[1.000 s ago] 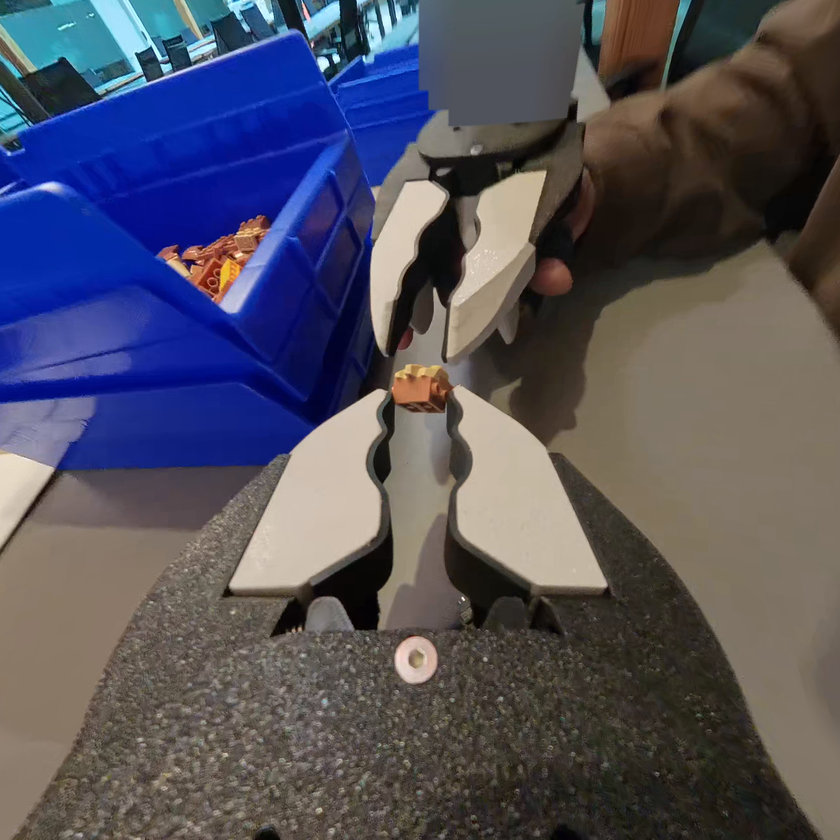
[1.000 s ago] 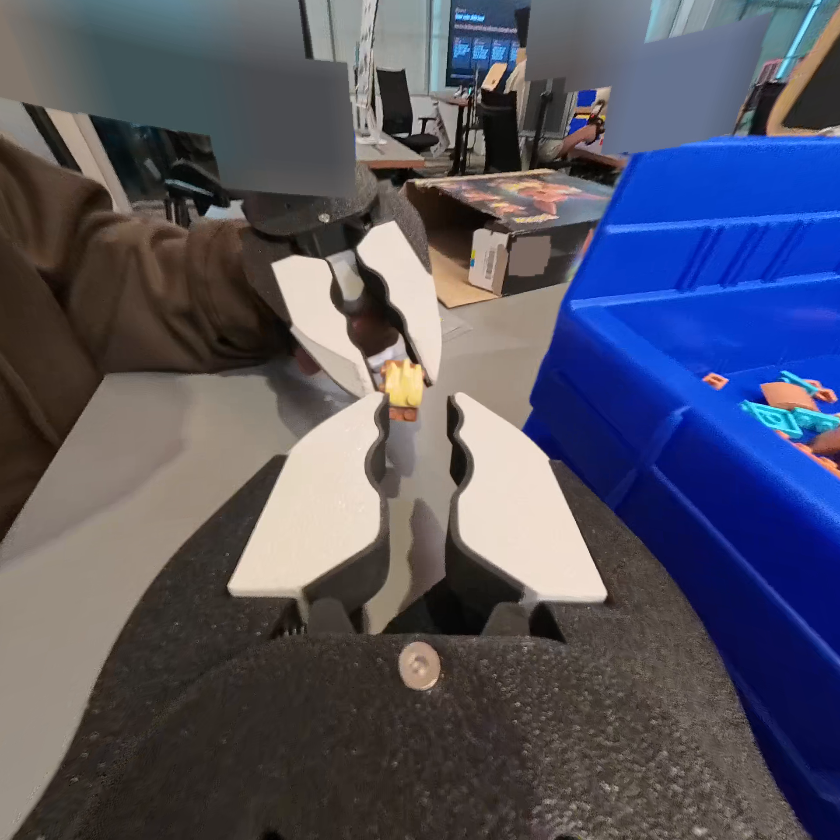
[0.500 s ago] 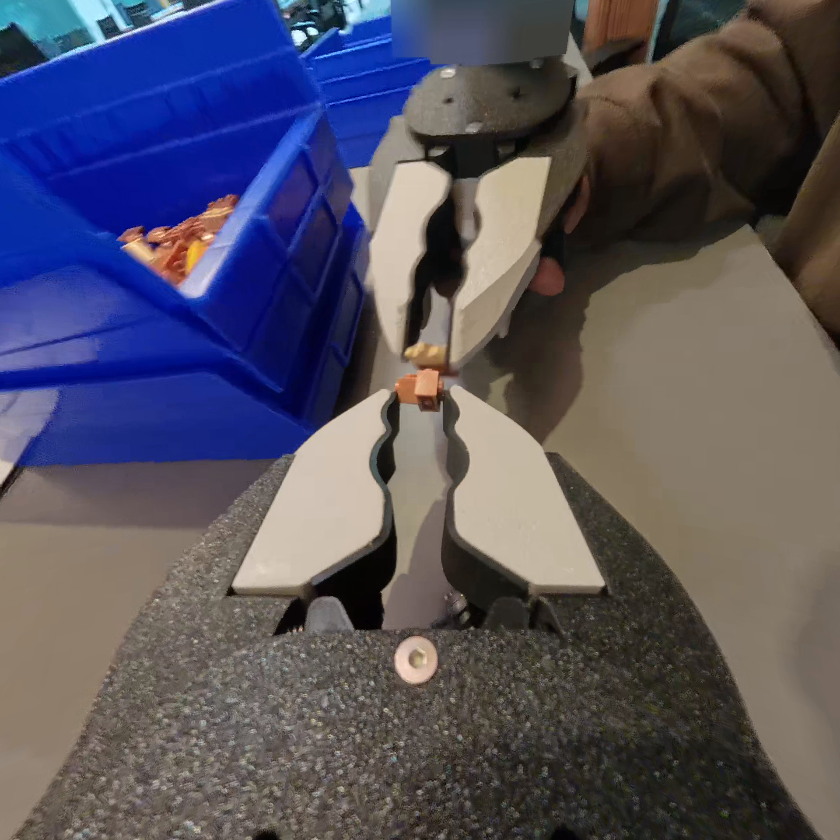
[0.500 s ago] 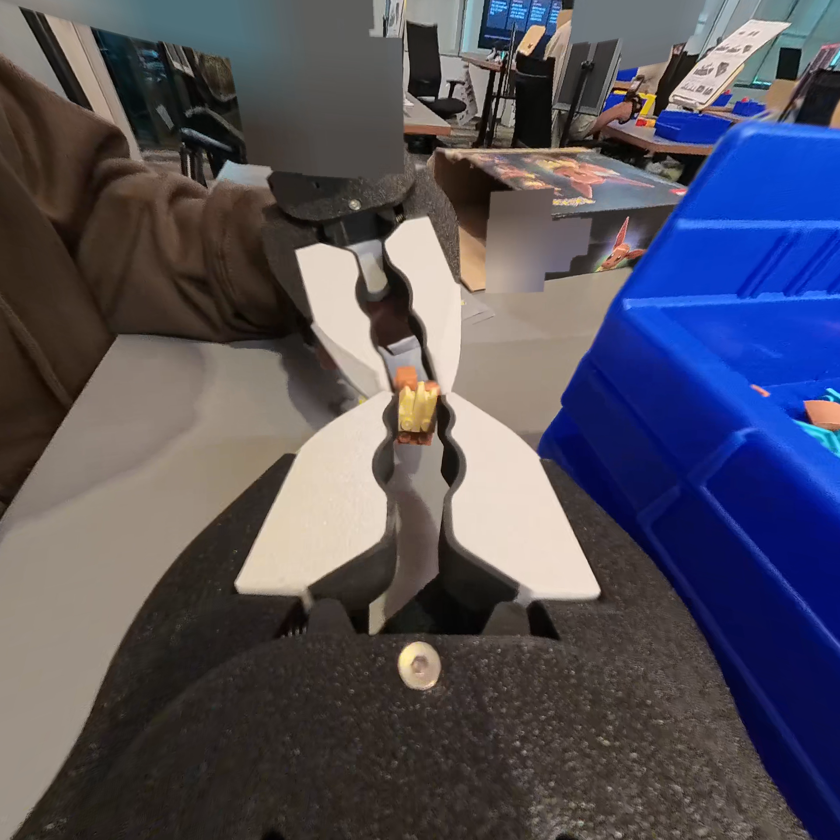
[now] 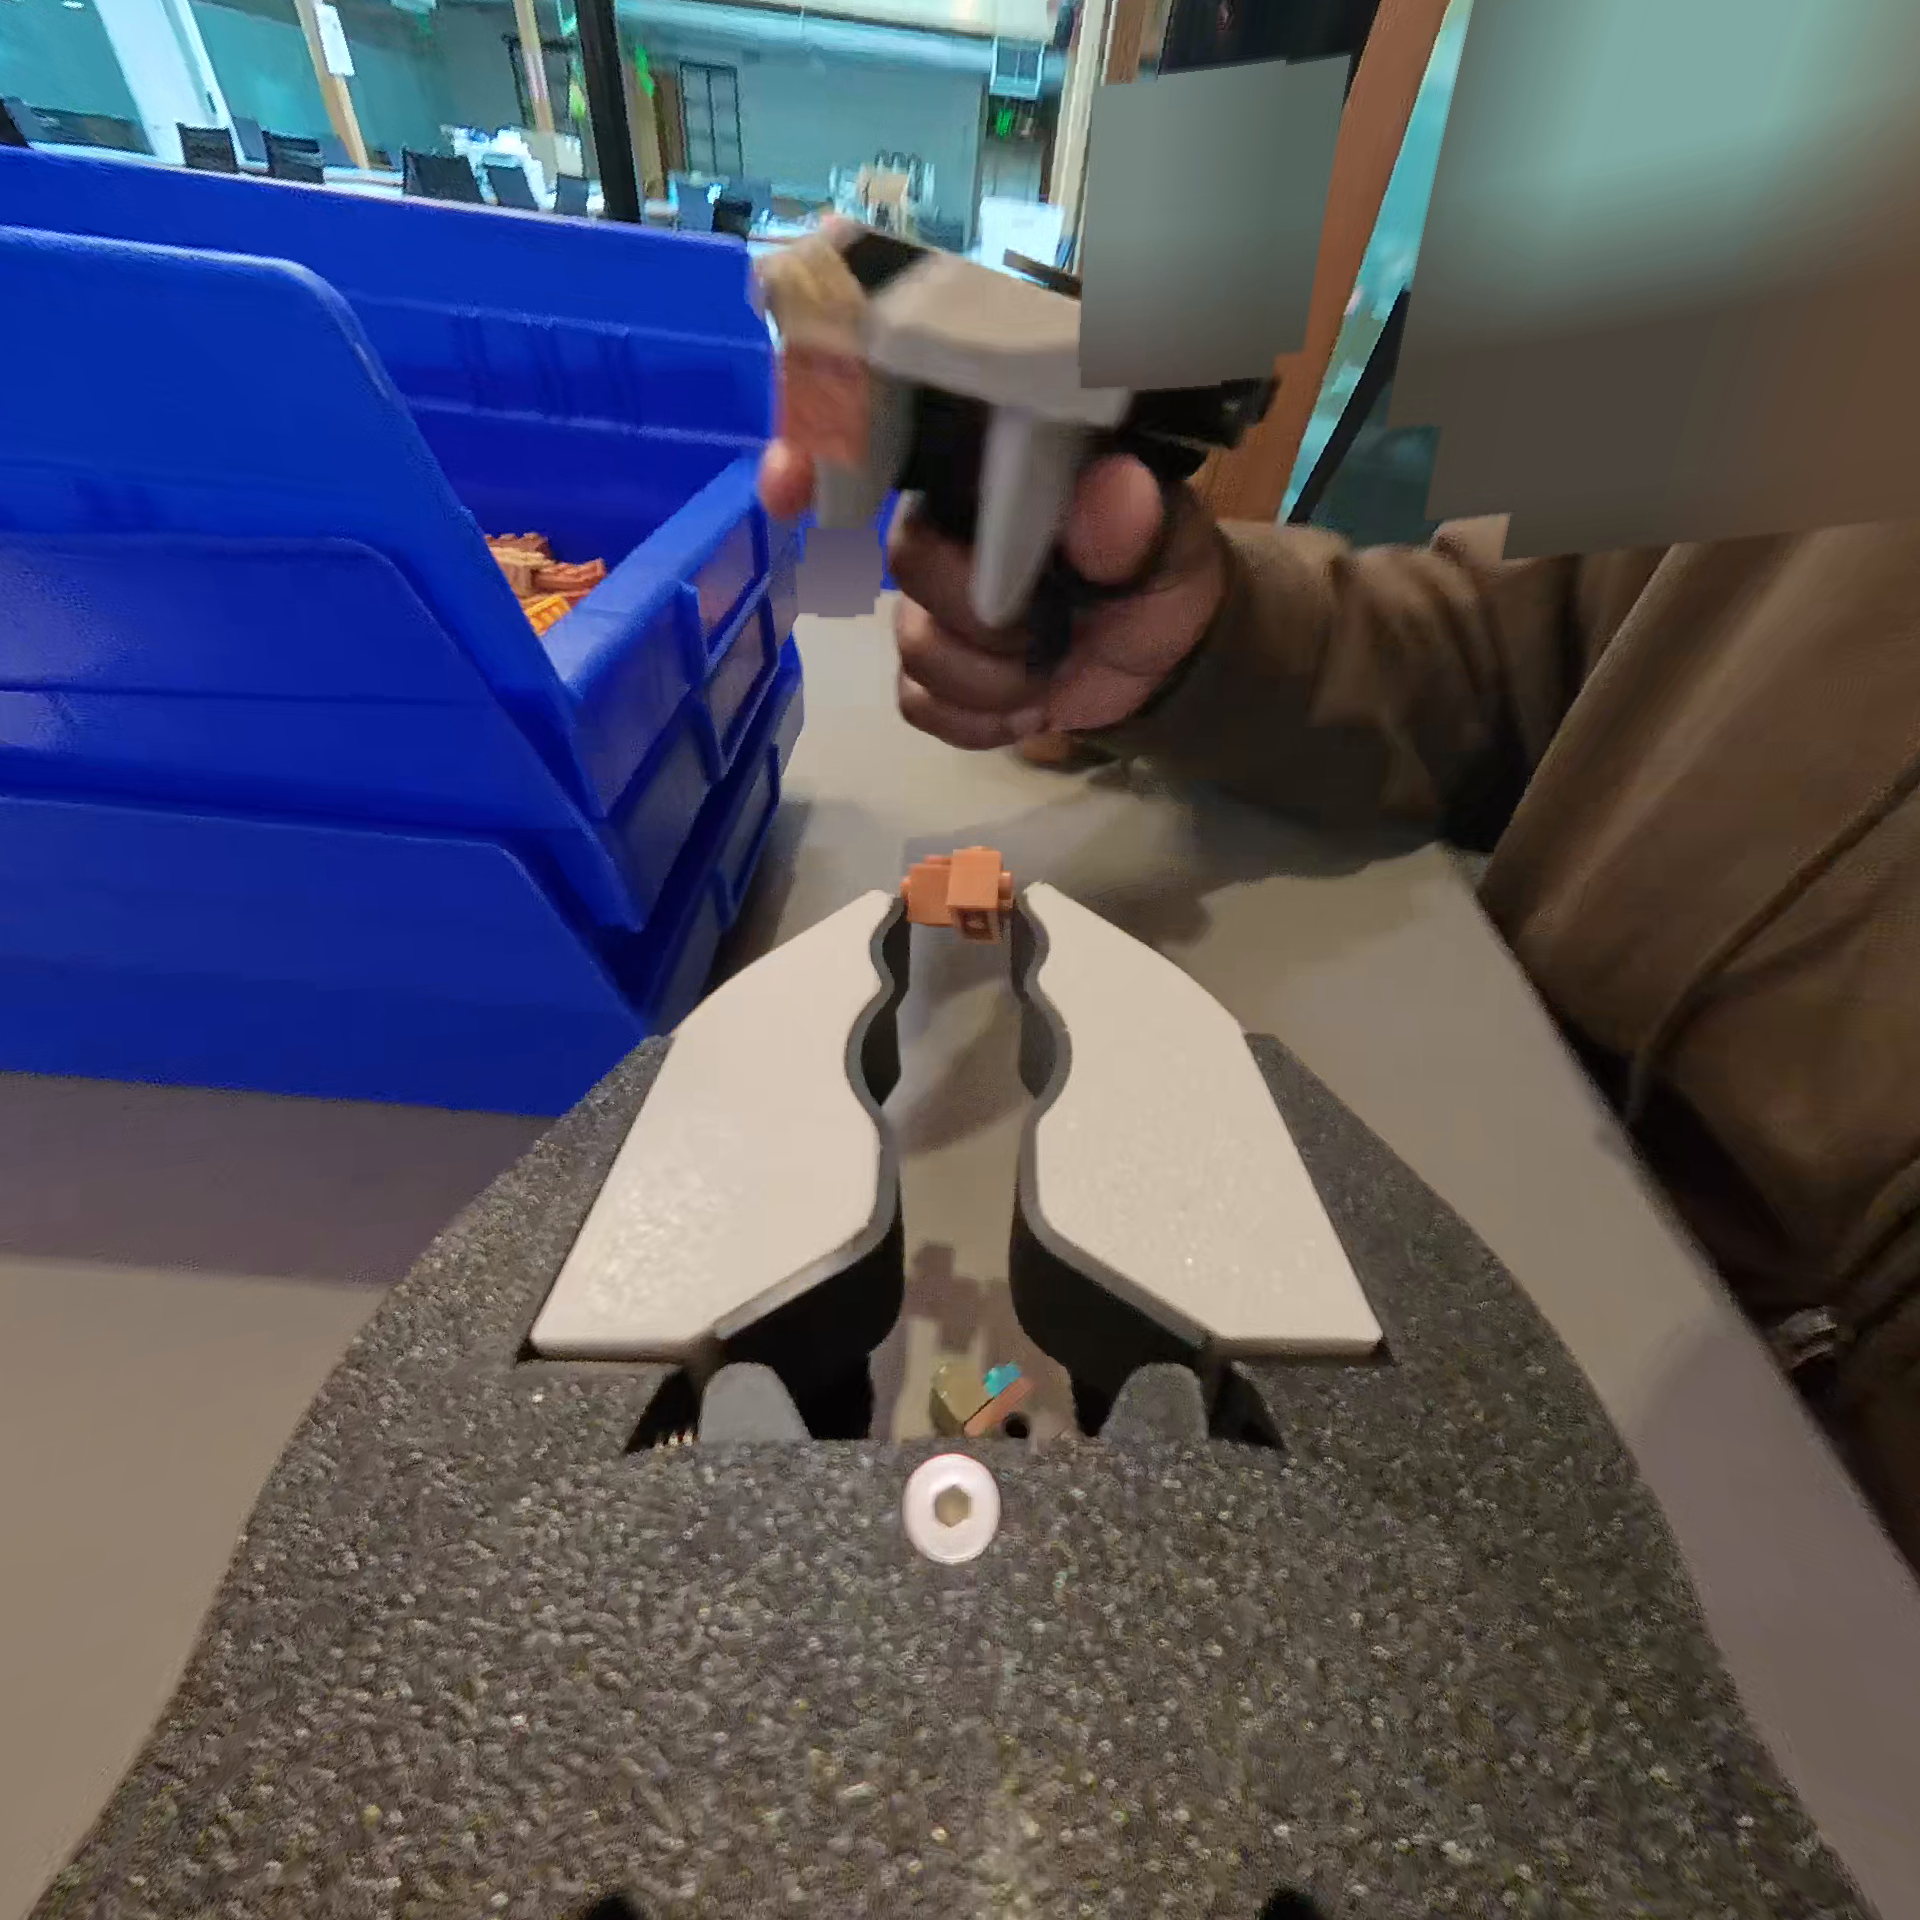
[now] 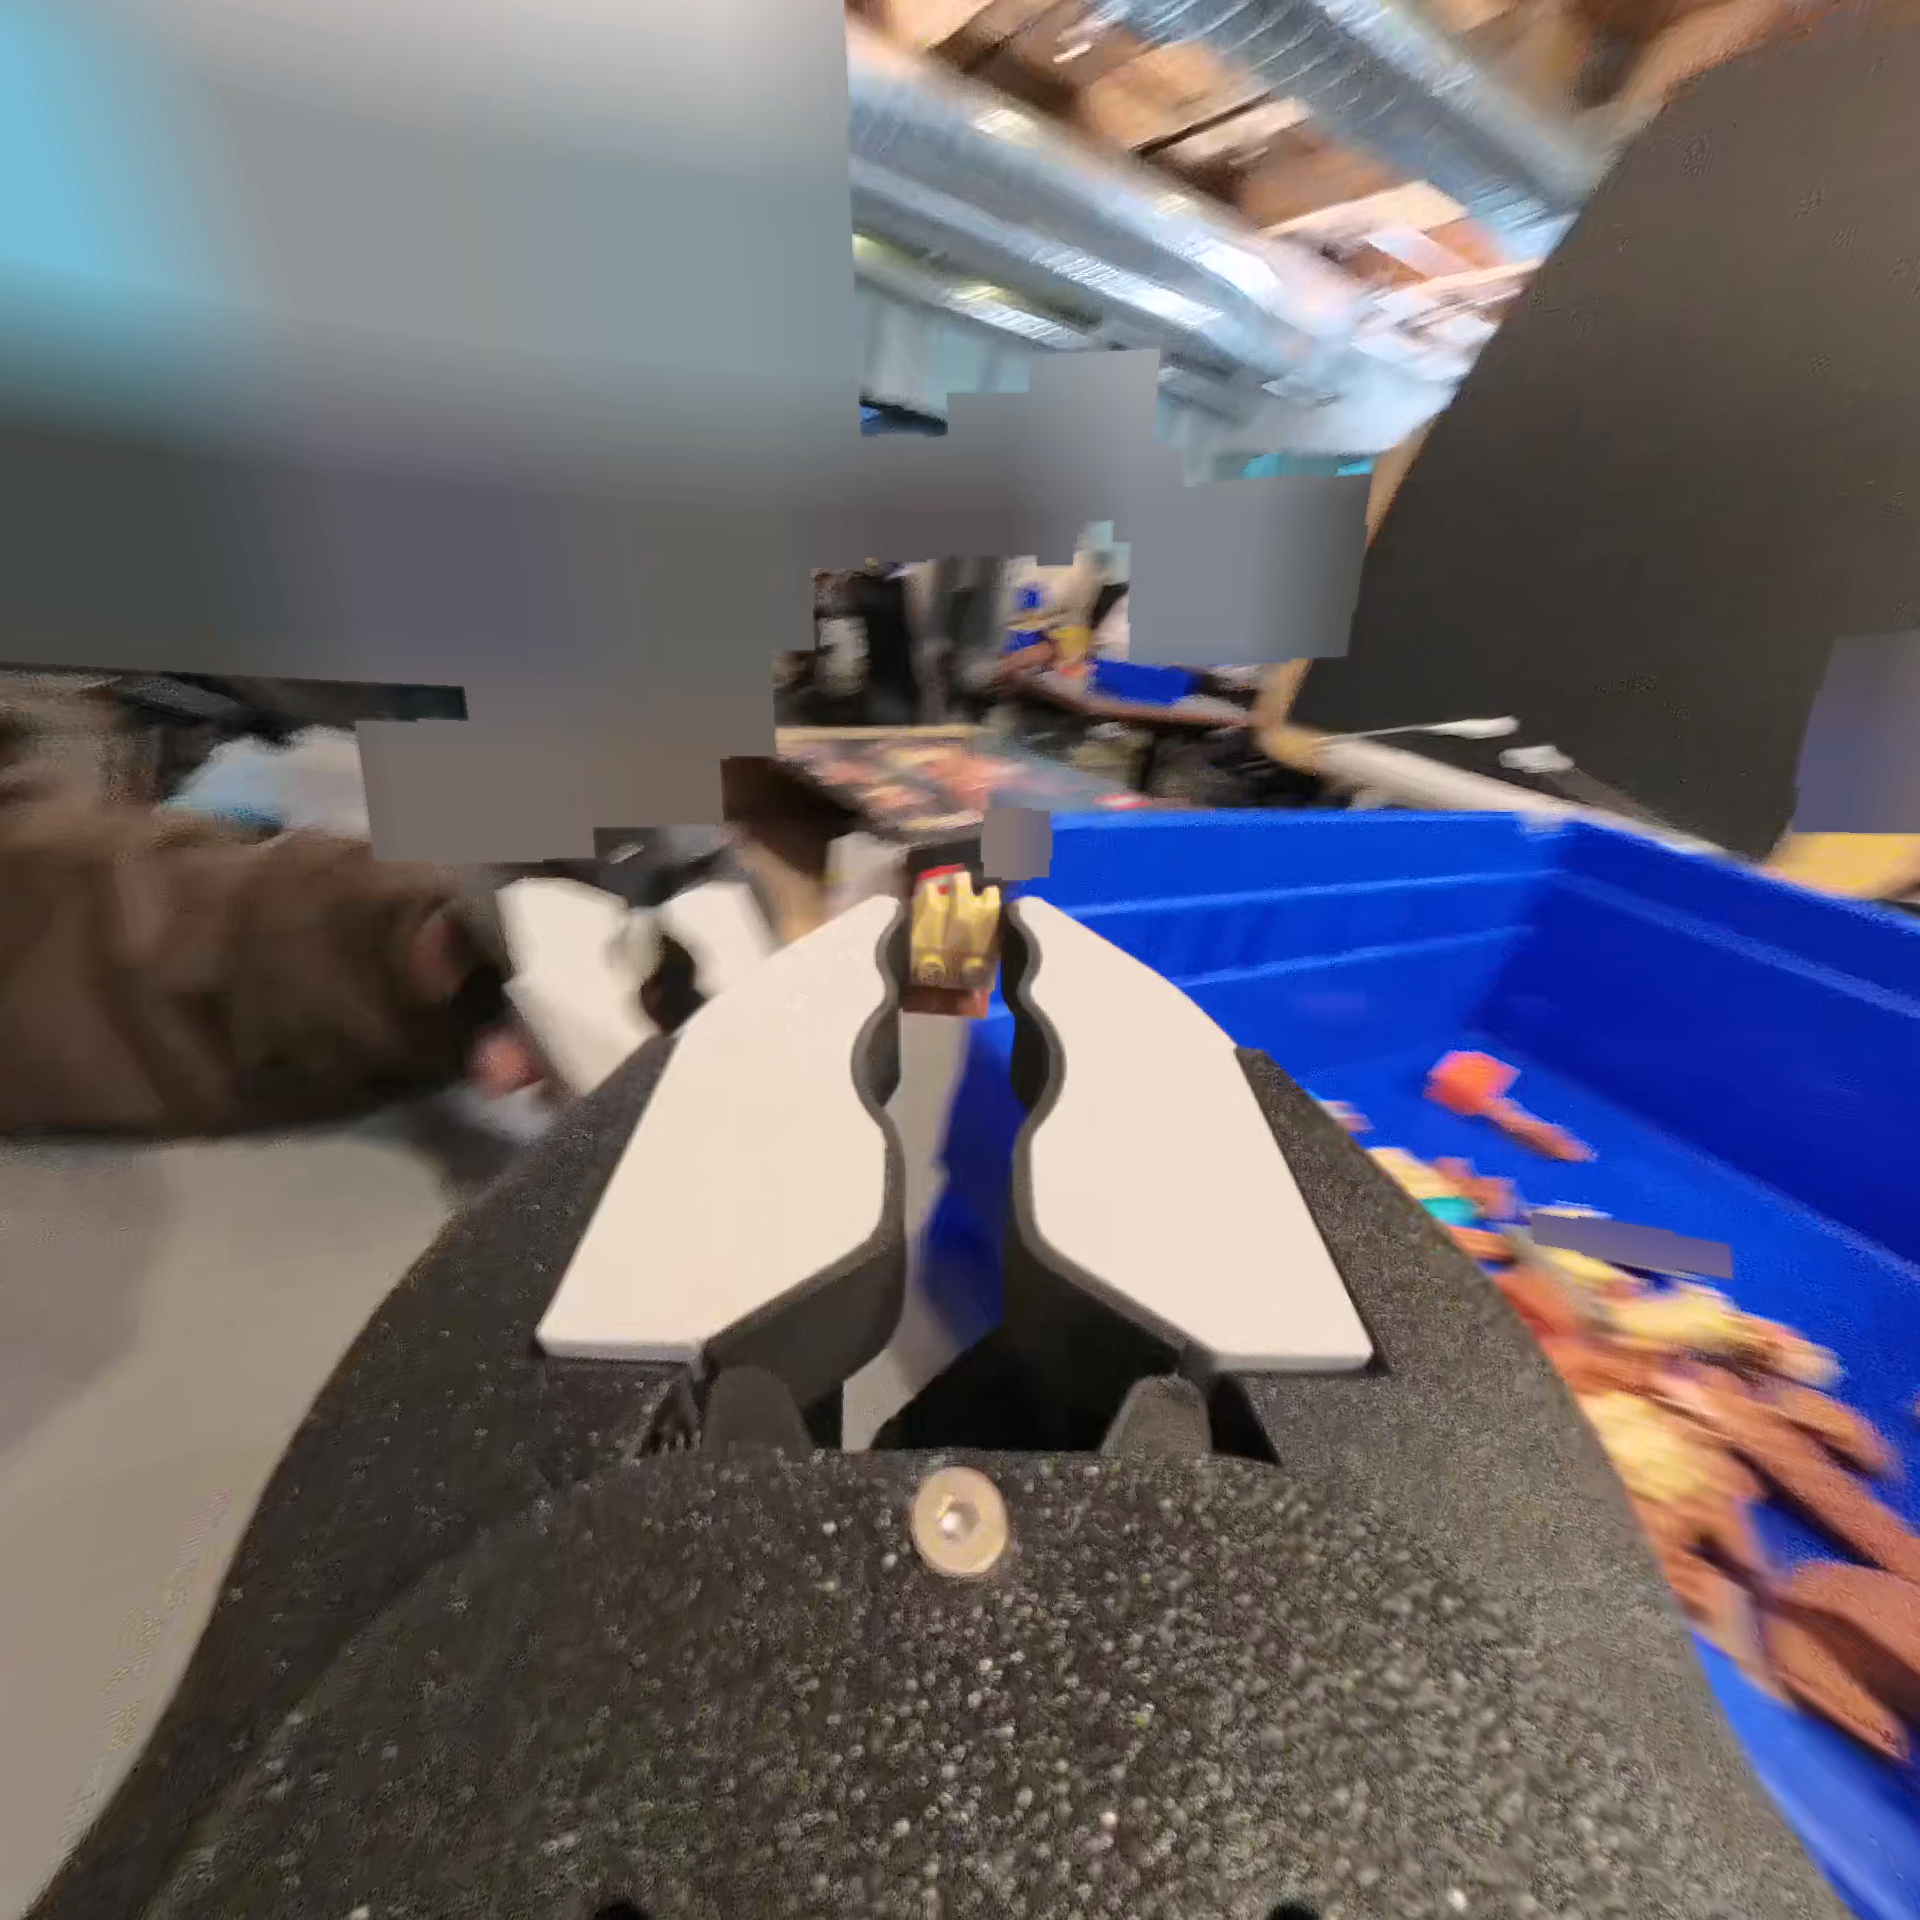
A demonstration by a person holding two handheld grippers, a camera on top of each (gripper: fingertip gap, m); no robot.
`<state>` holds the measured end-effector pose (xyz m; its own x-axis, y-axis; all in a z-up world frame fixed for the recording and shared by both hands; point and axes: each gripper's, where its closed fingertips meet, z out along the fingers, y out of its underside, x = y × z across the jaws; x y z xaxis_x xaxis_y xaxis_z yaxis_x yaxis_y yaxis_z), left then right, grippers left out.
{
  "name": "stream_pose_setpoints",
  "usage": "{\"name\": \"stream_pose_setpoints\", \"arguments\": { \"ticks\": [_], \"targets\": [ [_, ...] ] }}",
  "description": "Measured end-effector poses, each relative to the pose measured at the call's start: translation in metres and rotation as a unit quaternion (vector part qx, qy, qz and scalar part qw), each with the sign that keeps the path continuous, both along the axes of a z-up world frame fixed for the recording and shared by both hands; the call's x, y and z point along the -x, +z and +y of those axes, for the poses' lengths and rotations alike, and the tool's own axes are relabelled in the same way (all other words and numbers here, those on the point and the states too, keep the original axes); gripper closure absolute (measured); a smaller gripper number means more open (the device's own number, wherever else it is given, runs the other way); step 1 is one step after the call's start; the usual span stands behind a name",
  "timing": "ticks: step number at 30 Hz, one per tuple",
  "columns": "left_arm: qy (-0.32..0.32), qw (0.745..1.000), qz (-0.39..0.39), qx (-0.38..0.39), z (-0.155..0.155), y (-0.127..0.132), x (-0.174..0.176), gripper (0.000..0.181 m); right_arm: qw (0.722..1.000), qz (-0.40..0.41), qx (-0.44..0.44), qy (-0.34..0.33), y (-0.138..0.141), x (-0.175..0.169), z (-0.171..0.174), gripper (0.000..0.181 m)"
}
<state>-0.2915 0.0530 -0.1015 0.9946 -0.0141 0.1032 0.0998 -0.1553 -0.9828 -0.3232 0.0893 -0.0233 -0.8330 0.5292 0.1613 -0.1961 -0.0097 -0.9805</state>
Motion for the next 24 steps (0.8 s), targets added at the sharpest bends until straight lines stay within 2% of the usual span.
{"name": "stream_pose_setpoints", "arguments": {
  "ticks": [2, 3, 4, 6, 9, 11, 13, 17, 24],
  "targets": [
    [-0.011, 0.999, -0.04, -0.031, 0.0, 0.007, -0.001, 0.163, 0.992, -0.013, 0.018, -0.122, 0.015, 0.036, 0.027, 0.165],
    [-0.014, 0.997, -0.061, -0.047, 0.0, 0.01, 0.0, 0.162, 0.987, -0.032, 0.008, -0.16, 0.014, 0.048, 0.036, 0.164],
    [-0.018, 0.995, -0.081, -0.062, -0.001, 0.013, 0.0, 0.162, 0.985, -0.045, -0.006, -0.167, 0.011, 0.053, 0.039, 0.158],
    [-0.029, 0.988, -0.119, -0.089, -0.004, 0.019, 0.001, 0.162, 0.987, -0.042, -0.033, -0.153, 0.005, 0.048, 0.036, 0.153],
    [-0.039, 0.978, -0.166, -0.121, -0.008, 0.025, 0.004, 0.162, 0.989, 0.005, -0.106, -0.103, -0.011, 0.024, 0.014, 0.153],
    [-0.046, 0.971, -0.19, -0.136, -0.009, 0.027, 0.005, 0.163, 0.985, 0.042, -0.163, -0.046, -0.027, 0.003, -0.008, 0.153],
    [-0.057, 0.964, -0.213, -0.146, -0.009, 0.029, 0.004, 0.163, 0.973, 0.092, -0.211, -0.02, -0.04, -0.012, -0.024, 0.153],
    [-0.06, 0.957, -0.238, -0.155, -0.007, 0.031, 0.003, 0.163, 0.954, 0.18, -0.237, -0.031, -0.047, -0.026, -0.043, 0.152],
    [-0.07, 0.947, -0.28, -0.139, 0.003, 0.023, -0.004, 0.163, 0.929, 0.249, -0.259, -0.087, -0.049, -0.025, -0.055, 0.153]
  ]
}}
